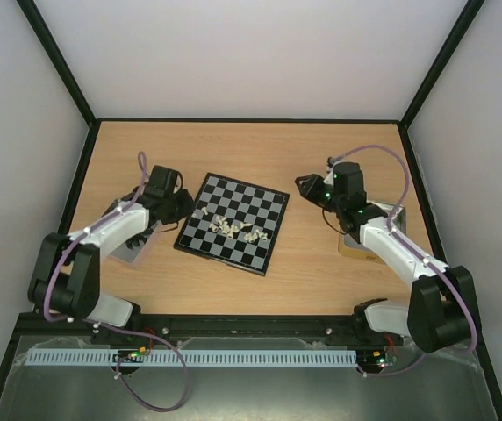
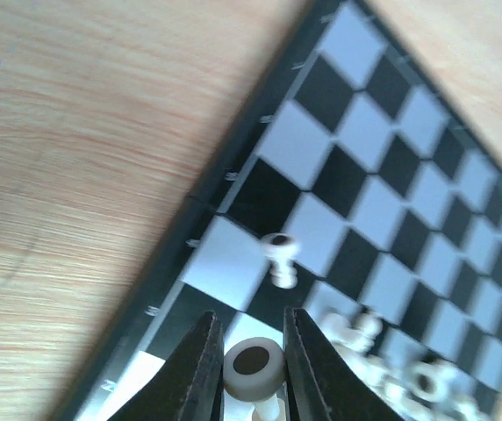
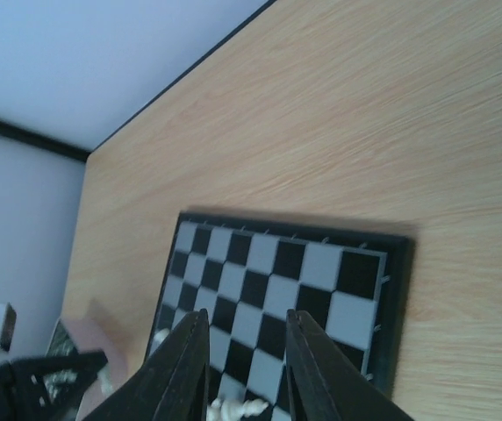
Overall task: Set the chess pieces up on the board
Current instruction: Pick up the chess piece from the chessboard, then place the chess piece on the chessboard.
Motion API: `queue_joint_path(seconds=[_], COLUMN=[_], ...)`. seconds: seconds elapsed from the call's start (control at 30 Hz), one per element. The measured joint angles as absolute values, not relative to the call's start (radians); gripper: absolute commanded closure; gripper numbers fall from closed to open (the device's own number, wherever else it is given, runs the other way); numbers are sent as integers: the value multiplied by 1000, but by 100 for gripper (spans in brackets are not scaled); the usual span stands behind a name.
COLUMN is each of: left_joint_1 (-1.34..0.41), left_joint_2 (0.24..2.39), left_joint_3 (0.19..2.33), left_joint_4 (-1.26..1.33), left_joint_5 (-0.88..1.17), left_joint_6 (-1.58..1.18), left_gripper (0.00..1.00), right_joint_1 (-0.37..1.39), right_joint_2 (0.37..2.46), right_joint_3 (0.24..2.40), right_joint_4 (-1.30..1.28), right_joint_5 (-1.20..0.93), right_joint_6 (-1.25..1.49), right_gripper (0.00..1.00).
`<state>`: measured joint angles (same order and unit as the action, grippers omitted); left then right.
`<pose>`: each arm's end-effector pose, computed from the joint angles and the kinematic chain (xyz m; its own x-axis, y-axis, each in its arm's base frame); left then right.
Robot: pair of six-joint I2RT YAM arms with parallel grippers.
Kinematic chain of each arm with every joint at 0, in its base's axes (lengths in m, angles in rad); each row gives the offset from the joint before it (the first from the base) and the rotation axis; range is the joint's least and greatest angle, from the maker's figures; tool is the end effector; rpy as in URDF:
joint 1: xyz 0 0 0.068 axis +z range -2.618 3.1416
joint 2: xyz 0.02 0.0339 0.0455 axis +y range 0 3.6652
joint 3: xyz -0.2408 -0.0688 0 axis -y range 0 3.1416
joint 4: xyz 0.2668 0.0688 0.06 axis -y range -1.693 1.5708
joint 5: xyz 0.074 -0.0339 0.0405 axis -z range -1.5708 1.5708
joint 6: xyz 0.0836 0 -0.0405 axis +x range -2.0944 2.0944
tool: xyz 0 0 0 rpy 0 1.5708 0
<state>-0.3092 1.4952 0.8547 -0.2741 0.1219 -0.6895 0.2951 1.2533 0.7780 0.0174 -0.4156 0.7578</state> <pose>0.3278 -0.1154 0.1179 -0.8194 -0.4011 -0.4094 -0.1926 0.8655 -0.4625 0.3198 0.1325 0.2070 -0.7283 0.4359 -0.5288 -0.1542 0.6477 0.7462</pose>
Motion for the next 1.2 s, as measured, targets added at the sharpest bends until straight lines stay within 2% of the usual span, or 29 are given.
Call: queue_joint_path(seconds=[0.23,0.4,0.63,1.03,1.1,1.2], left_joint_1=[-310,-329,-339,-338,-337,-337], left_joint_2=[1324,1303,1287,1279,1279,1279], left_joint_3=[756,690,662,603,600,593], left_joint_4=[-86,104,294,403,407,414], left_joint_5=[323,474,577,609,605,601], left_joint_6=[-907,-1120,-1316,-1460,-1467,-1475], left_gripper=[86,85,86,87,87,87], right_joint_1=[487,646,754,788,791,796], right_joint_2=[1296,1369,1481,1552,1558,1567], right_joint_3=[728,733,801,884,891,897], right_joint_4=[203,317,334,335,335,334], right_joint_5=[-473,-484,-489,-492,-490,-490], right_joint_6=[809,823,801,762,762,756], right_gripper=[57,54,53,68,68,60])
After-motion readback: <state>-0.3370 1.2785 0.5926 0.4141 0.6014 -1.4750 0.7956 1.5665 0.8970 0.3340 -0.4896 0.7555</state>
